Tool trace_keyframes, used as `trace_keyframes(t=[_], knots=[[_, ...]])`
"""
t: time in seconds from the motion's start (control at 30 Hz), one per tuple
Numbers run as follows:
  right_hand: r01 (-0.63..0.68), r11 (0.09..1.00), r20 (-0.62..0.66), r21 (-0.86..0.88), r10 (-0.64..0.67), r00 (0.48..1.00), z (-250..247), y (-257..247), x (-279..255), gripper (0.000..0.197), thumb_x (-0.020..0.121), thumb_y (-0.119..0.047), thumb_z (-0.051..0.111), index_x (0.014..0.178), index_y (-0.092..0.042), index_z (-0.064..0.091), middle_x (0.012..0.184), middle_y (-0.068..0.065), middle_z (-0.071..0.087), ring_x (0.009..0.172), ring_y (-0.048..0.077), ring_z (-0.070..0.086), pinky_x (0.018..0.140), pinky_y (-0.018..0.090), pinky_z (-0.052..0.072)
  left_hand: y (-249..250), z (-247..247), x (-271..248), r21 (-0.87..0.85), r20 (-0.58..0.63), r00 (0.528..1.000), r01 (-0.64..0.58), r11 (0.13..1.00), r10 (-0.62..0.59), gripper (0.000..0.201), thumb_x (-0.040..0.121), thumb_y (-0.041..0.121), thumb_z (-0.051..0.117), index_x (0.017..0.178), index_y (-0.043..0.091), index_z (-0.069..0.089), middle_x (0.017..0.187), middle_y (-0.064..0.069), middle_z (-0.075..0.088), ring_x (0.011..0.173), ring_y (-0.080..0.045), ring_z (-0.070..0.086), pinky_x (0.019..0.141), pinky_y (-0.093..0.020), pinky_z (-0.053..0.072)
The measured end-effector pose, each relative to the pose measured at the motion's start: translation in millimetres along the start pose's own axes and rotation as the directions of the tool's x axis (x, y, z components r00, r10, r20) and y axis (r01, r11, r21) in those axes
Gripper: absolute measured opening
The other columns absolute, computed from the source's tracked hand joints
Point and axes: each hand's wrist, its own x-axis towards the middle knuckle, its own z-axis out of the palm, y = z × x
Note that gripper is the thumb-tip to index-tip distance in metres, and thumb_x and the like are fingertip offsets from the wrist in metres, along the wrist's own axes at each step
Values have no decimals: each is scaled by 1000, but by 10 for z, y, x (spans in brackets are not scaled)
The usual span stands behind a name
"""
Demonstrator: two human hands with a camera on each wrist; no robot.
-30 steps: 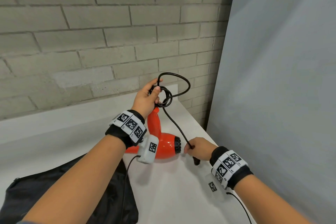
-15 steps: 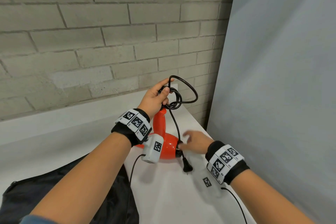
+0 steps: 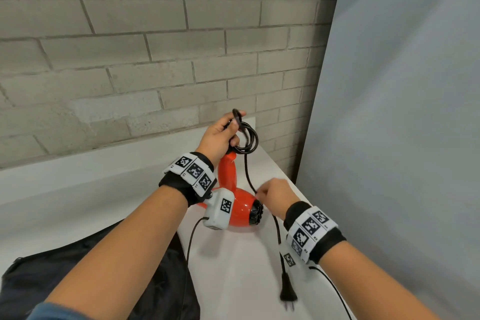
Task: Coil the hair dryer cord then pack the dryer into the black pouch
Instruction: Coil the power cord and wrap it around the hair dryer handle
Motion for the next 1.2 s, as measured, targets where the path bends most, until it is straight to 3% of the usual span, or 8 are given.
trace_keyframes(t=[0.17,0.3,0.5,0.7,0.83,0.9,1.03,1.2], knots=[[-99,976,59,-195,113,992,48,147,-35,27,87,-9,55,112,-7,64,116,12,65,105,25,61,92,29,46,-26,-69,15,-28,-24,1000,9,1000,-9,26,96,8,38,104,21,59,76,-2,51,41,-1,36,47,-12,35],[140,987,-4,73,-140,990,-147,-102,-6,53,90,-17,53,139,-23,34,138,8,46,119,24,50,102,32,40,-9,-39,-11,-26,4,1000,-4,1000,4,28,95,4,37,105,20,58,75,-3,49,41,-1,37,47,-12,34],[219,947,-161,233,-185,969,-261,-311,164,25,90,-20,55,108,-6,65,116,15,60,90,19,50,81,26,36,12,6,-50,31,84,996,5,999,-8,26,96,9,37,102,22,59,77,-4,51,40,0,37,47,-13,33],[-41,992,-37,123,46,998,-125,27,187,27,90,-20,54,110,-7,66,118,13,65,110,27,58,100,36,42,32,-55,-56,55,102,994,22,998,-28,26,97,13,34,86,22,56,75,1,45,41,0,36,47,-12,31],[146,977,-72,152,-136,988,-157,-104,171,31,92,-16,49,123,-13,54,119,0,56,111,15,50,95,27,39,52,3,-76,97,150,988,7,995,-22,26,98,12,32,85,20,53,74,1,43,40,0,36,45,-11,32],[279,920,-103,277,-260,960,-223,-258,126,29,93,-14,48,122,-11,55,111,-5,55,102,6,48,85,15,37,68,13,-84,98,151,988,2,995,-16,26,98,12,32,85,20,53,74,2,44,40,0,37,44,-11,32],[276,913,-145,302,-242,959,-333,-341,162,22,94,-10,44,84,-11,64,71,-5,58,67,4,49,64,10,38,93,-1,-105,112,146,989,11,994,-28,25,98,17,33,84,21,53,71,4,43,40,0,36,42,-13,32],[230,939,-185,256,-186,965,-456,-341,230,24,93,-8,44,103,0,64,65,-1,51,59,6,46,60,12,38,65,14,-104,194,108,994,-1,981,-21,17,92,10,48,79,20,54,51,14,41,40,-2,31,48,-18,27]])
